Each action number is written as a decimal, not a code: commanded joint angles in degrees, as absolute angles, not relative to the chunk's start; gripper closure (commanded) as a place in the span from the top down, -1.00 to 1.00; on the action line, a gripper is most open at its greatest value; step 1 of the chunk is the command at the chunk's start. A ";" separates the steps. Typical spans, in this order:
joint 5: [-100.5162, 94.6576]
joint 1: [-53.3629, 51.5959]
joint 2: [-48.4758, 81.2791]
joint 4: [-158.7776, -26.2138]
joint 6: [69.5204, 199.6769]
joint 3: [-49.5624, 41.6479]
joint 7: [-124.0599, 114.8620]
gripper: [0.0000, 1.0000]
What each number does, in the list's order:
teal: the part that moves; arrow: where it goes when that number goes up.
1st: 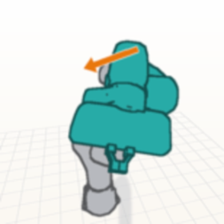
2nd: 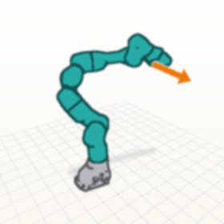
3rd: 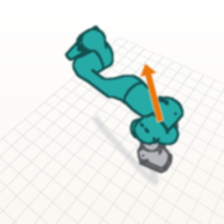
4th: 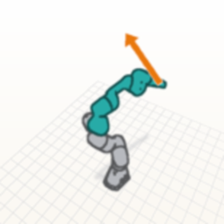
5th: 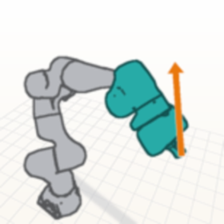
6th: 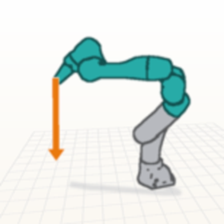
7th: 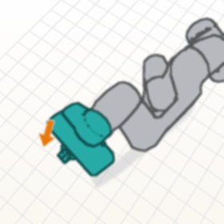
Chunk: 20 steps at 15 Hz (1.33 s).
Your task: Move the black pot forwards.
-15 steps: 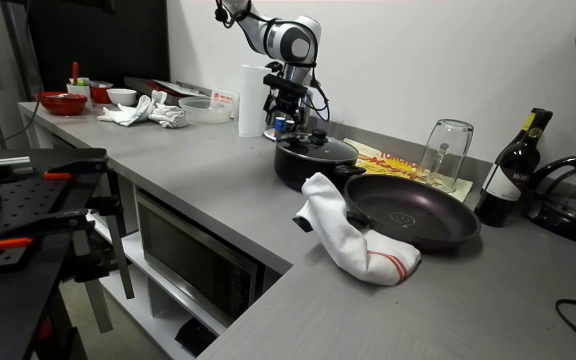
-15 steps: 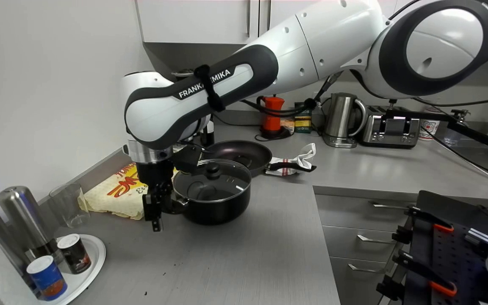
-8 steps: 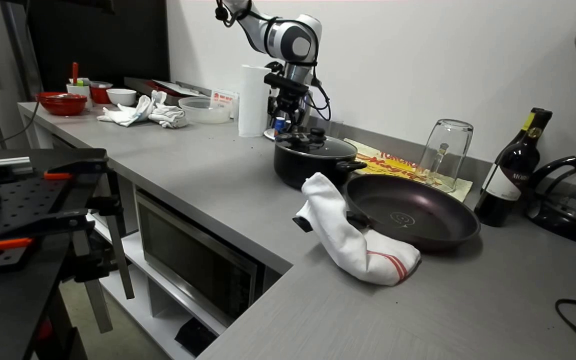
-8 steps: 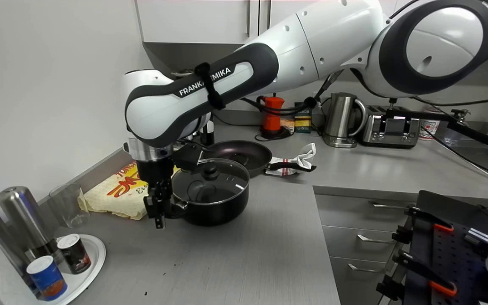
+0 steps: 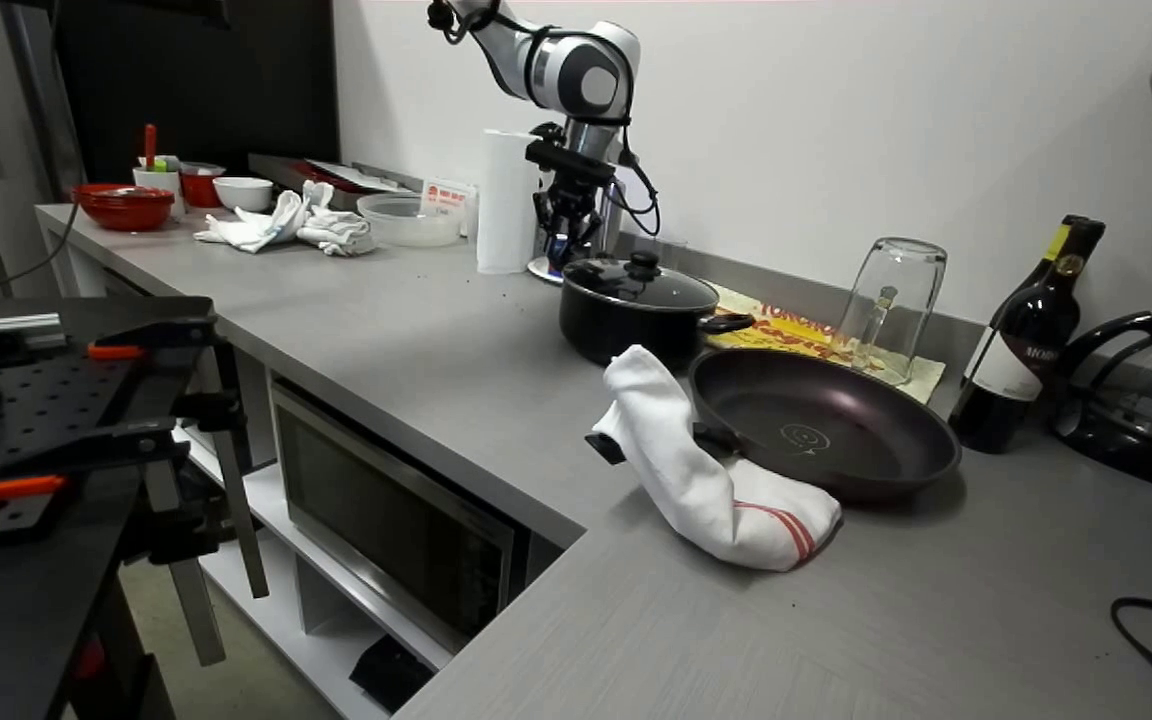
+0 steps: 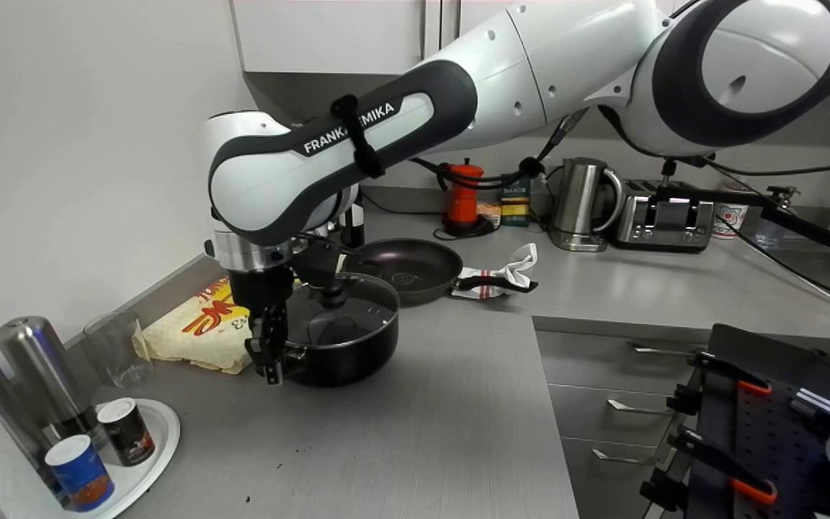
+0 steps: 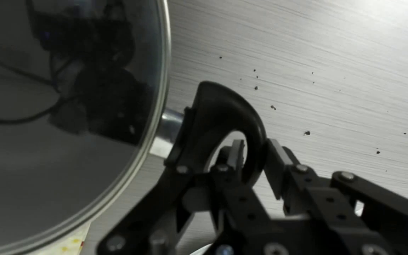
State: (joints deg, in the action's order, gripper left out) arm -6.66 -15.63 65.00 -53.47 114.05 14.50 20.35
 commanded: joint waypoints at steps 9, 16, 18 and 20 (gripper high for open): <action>-6.51 -12.31 49.21 -82.49 127.25 16.57 26.21 -0.93; -5.76 -10.66 39.45 -101.15 137.53 18.33 27.37 -0.93; -5.71 -10.28 36.59 -106.78 140.53 19.18 27.59 -0.93; -5.49 -9.90 33.72 -112.59 143.47 20.32 27.78 -0.93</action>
